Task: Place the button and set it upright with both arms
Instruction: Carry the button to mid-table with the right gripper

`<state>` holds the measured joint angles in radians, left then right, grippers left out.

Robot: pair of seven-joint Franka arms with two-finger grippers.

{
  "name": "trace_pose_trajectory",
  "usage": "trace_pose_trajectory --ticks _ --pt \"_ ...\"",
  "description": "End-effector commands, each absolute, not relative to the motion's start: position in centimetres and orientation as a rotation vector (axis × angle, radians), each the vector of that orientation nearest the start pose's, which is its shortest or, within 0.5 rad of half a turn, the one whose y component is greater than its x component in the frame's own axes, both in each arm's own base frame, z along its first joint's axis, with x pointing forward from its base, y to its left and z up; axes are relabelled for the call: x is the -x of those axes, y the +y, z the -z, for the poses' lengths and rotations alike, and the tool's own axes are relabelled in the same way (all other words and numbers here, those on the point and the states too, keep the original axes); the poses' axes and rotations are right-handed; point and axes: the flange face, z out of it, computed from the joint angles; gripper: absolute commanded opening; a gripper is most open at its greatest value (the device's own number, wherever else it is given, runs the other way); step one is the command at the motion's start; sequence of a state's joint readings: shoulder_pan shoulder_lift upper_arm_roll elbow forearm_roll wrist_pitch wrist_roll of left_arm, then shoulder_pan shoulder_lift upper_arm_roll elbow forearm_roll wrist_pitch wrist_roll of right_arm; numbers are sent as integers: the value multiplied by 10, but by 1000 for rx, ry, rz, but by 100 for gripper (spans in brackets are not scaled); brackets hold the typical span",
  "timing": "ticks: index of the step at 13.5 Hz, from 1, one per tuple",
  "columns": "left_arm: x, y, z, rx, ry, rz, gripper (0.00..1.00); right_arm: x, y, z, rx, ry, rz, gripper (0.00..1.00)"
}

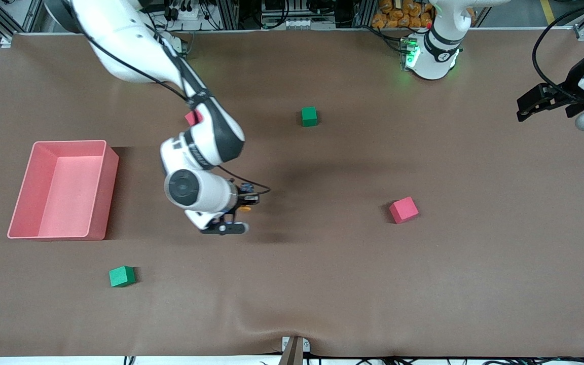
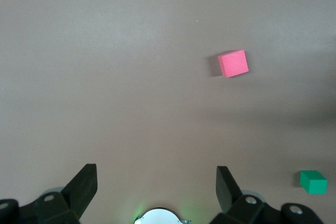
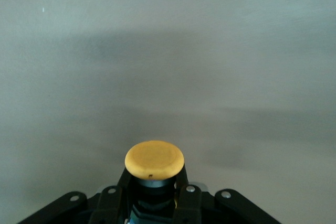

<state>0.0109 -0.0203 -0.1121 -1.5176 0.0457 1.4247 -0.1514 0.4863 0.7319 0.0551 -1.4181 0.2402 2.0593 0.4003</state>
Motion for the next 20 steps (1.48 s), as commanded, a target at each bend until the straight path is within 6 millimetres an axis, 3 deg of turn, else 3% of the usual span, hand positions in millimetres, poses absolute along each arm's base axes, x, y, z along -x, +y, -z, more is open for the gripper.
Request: trace_pose_trajectory --ticks 1,2,4,6,11,12,13,14,17,19,20 --pt "-530 -51 -648 3101 -78 -125 100 -598 418 -239 2941 -26 -218 0" --pt "-530 -51 -647 3104 -78 -128 100 -594 423 -223 2947 -5 -226 0" --pt "-531 -52 -644 3106 -75 -133 100 -570 466 -212 2933 -51 -161 0" --pt "-531 -56 -644 3105 -66 -133 100 -551 491 -197 2931 -15 -140 0" --pt "-534 -67 -636 3127 -90 -160 100 -527 513 -173 2942 10 -161 0" --pt "-535 -69 -633 3149 -106 -180 100 -527 515 -173 2940 27 -155 12" --pt "-537 -70 -629 3161 -119 -194 100 -527 516 -174 2941 25 -155 90" --pt "-538 -72 -626 3160 -114 -204 100 -528 516 -177 2940 22 -149 100" --pt "-543 -80 -614 3186 -102 -250 100 -545 512 -199 2920 39 -112 100" --pt "-548 -89 -603 3206 -91 -289 100 -555 511 -226 2905 43 -100 100" --pt "-548 -100 -597 3202 -62 -313 100 -568 501 -239 2910 65 -125 100"
